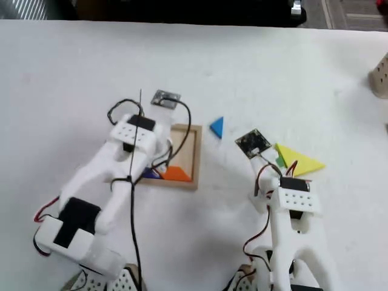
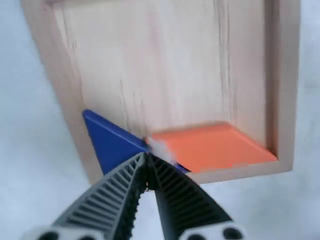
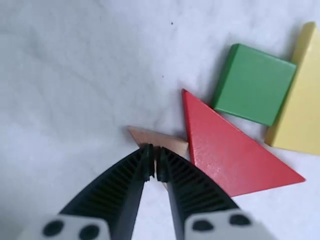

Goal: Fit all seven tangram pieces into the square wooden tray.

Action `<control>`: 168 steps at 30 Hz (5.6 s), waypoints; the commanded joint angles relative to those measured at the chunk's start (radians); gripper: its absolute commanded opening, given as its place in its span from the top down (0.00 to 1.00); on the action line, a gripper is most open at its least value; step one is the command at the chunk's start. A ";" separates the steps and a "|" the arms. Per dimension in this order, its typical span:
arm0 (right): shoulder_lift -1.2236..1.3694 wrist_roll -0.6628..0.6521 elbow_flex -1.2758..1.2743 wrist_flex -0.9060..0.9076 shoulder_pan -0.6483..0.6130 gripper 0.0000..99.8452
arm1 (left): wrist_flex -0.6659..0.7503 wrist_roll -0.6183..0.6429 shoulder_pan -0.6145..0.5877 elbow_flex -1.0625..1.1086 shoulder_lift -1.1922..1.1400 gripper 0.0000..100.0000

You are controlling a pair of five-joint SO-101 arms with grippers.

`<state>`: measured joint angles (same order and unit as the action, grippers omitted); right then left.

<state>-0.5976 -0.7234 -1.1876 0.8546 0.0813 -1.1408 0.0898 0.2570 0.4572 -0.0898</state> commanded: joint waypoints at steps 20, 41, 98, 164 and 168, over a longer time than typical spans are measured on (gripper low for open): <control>-0.010 -0.011 -0.005 -0.028 -0.013 0.98 | 0.222 -0.005 0.027 -0.012 -0.002 0.98; -0.013 -0.011 -0.006 -0.025 -0.012 0.98 | 0.118 -0.089 -0.053 -0.031 0.008 0.98; -0.004 0.311 0.354 0.277 -0.099 0.98 | 0.482 0.078 -0.340 0.141 0.234 0.87; 1.050 0.950 1.243 0.019 -0.358 0.84 | 0.483 0.077 -0.346 0.114 0.157 0.87; 1.053 0.947 1.243 0.018 -0.352 0.84 | 0.483 0.077 -0.346 0.110 0.157 0.87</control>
<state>0.4672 0.2079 0.0107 0.8715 -0.2670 -0.6575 0.1542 -0.0867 0.5938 0.0606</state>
